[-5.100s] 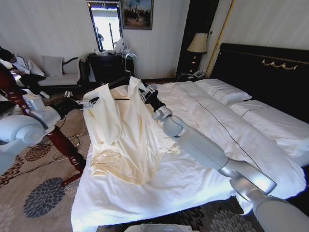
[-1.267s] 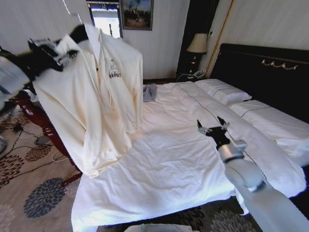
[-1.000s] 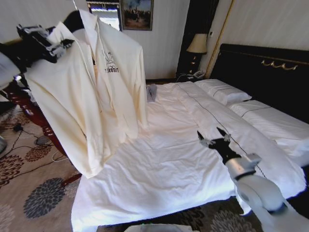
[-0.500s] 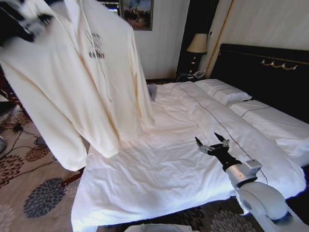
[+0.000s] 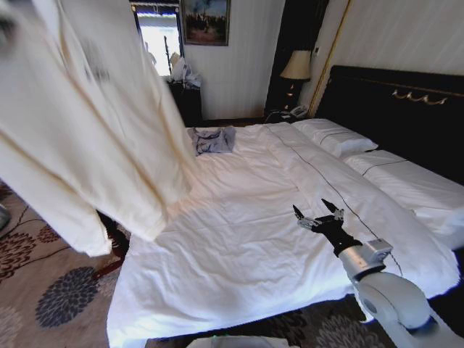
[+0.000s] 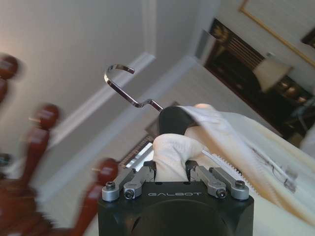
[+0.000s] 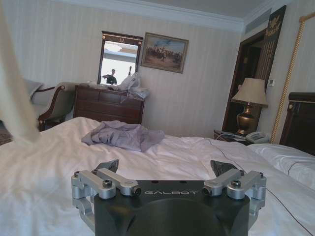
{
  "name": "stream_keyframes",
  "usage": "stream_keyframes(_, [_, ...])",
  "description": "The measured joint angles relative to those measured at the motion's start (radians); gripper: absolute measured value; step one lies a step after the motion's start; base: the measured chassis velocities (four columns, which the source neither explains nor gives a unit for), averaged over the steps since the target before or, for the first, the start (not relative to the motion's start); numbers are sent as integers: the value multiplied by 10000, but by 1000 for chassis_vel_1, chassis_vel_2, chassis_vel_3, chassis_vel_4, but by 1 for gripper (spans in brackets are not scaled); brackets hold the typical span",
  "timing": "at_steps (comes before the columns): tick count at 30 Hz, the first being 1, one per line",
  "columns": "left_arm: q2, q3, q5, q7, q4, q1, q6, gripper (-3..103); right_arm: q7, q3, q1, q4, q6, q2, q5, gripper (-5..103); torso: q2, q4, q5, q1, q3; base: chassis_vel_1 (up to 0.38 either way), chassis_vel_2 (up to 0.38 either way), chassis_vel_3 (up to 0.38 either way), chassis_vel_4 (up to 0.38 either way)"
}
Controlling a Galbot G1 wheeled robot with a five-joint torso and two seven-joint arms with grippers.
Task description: Pick up the clothes from the bed and hang them on the clothes hanger.
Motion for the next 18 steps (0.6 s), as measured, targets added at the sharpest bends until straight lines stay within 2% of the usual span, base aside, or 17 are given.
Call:
stream_keyframes(1, [125,383,-62,-48,-114,-531,26,26,0,-4,3,-1,0,0,0,100,0,6,8,-2,-2,0,0,0,0])
stream_keyframes(2, [247,656,-135,-83,-238,-976,89,26,0,-4,6,-1,0,-1,-2,100,1,6,0,-4,-3,0,0,0,0])
stream_keyframes(4, [399,817,-216,-110,-356,-1263,163,26,2,-4,6,-2,0,-1,-4,100,1,1,-3,-5,-3,0,0,0,0])
stream_keyframes(6, [619,1139,-345,-167,-540,-1748,349,26,3,-6,8,-4,0,-1,-6,100,2,-4,8,-4,-3,0,0,0,0])
stream_keyframes(8, [944,2114,-507,-247,-910,-2601,669,26,6,-7,11,-7,1,-2,-8,100,1,-3,4,-3,-2,0,0,0,0])
stream_keyframes(11, [1086,2538,-498,-267,-1030,-2893,751,26,6,-8,12,-9,1,-2,-9,100,1,-1,0,-3,-2,0,0,0,0])
stream_keyframes(12, [1247,3177,-467,-360,-1183,-3447,917,26,7,-10,14,-9,2,-2,-10,100,1,2,-2,-4,-2,0,0,0,0])
stream_keyframes(18, [1409,3644,-521,-593,-1205,-3928,1304,26,11,-15,17,-12,4,-2,-10,100,2,0,2,-4,-3,0,0,0,0])
